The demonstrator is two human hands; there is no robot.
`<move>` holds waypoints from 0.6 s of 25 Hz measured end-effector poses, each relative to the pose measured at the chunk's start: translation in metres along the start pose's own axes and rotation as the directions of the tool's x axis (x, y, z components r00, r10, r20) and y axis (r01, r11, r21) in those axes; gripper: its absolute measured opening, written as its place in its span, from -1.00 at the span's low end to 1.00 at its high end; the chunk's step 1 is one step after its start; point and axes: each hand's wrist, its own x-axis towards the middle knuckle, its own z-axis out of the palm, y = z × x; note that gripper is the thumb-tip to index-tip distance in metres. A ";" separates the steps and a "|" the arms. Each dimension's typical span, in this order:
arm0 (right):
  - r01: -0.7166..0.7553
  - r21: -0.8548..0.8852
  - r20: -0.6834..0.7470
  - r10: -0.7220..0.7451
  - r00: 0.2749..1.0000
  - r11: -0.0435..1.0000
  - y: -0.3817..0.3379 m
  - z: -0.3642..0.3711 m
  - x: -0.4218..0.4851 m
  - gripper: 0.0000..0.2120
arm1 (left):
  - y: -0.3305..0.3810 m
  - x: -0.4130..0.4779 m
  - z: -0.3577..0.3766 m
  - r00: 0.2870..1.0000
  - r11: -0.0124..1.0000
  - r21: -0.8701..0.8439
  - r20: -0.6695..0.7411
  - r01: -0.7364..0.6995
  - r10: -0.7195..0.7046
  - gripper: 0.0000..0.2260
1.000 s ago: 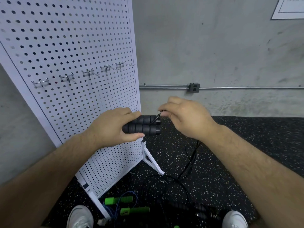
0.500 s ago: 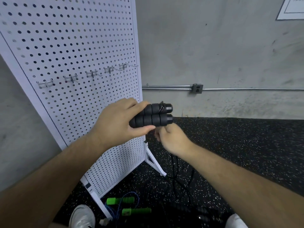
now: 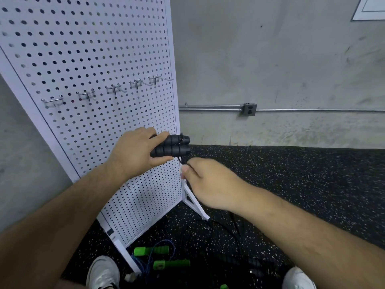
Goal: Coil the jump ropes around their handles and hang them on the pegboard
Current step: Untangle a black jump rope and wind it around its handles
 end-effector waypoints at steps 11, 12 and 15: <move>0.043 -0.239 -0.299 -0.115 0.947 0.970 0.051 -0.064 0.014 -0.77 | 0.050 -0.001 -0.010 0.961 0.951 -0.140 -0.054 -0.276 0.271 -0.40; 0.051 -0.206 -0.293 -0.112 0.950 0.977 0.057 -0.065 0.016 -0.79 | 0.053 0.000 -0.013 0.955 0.944 -0.147 -0.071 -0.294 0.286 -0.40; 0.079 -0.161 -0.284 -0.122 0.951 0.984 0.072 -0.062 0.021 -0.83 | 0.059 0.001 -0.024 0.944 0.933 -0.149 -0.091 -0.327 0.317 -0.41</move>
